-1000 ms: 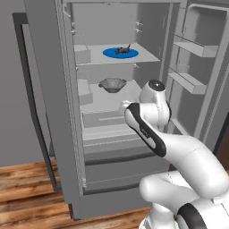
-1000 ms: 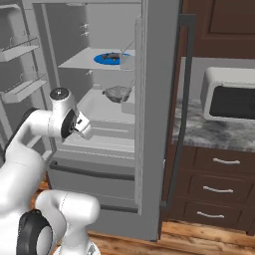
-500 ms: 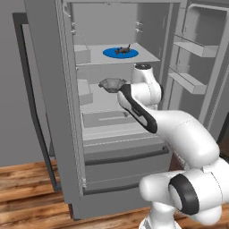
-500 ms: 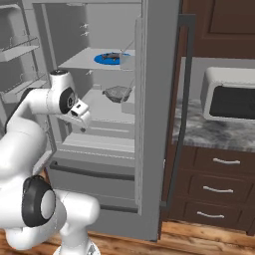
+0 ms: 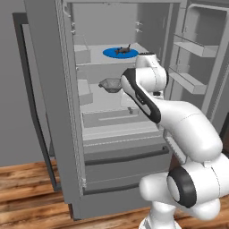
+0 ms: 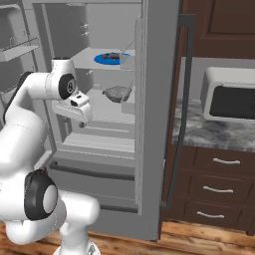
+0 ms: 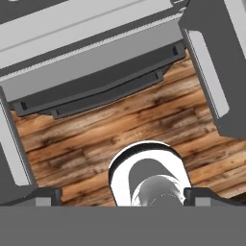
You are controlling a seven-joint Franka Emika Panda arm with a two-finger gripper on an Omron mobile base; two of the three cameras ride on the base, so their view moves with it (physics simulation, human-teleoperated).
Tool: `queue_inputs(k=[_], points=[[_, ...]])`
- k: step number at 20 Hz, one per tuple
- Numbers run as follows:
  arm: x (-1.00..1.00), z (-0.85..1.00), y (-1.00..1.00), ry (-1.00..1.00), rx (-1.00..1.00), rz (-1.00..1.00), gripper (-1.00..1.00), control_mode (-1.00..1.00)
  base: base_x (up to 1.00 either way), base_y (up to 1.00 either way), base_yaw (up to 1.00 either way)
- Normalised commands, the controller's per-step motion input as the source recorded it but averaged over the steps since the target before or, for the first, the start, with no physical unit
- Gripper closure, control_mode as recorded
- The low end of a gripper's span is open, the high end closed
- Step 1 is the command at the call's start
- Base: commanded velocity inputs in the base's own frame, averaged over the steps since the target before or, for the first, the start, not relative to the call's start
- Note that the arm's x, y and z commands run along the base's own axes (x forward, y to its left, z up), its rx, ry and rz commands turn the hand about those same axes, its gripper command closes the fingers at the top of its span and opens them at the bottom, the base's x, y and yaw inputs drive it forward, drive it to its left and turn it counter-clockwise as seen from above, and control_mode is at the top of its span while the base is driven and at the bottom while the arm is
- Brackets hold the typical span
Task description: Retrieve the fish from the fridge and place it on the saucepan with marinade on the stove.
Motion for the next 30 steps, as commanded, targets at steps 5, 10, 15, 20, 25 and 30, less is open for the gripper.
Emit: queue_inputs(k=[5,10,15,20,25,30], points=[[0.07,0.0,0.07,-0.01,0.0,-0.03,-1.0,-1.0,0.0,0.0,0.0],[0.0,0.0,0.0,0.0,0.0,0.0,-1.0,1.0,0.44,0.12,-0.11],[0.0,0.0,0.0,0.0,0.0,0.0,-1.0,1.0,0.48,0.26,-0.17],[0.0,0.0,0.0,0.0,0.0,0.0,-1.0,1.0,0.5,0.47,-0.16],[0.0,0.0,0.0,0.0,0.0,0.0,-1.0,1.0,0.45,0.14,-0.05],[0.0,0.0,0.0,0.0,0.0,0.0,-1.0,1.0,0.53,-0.06,0.06]])
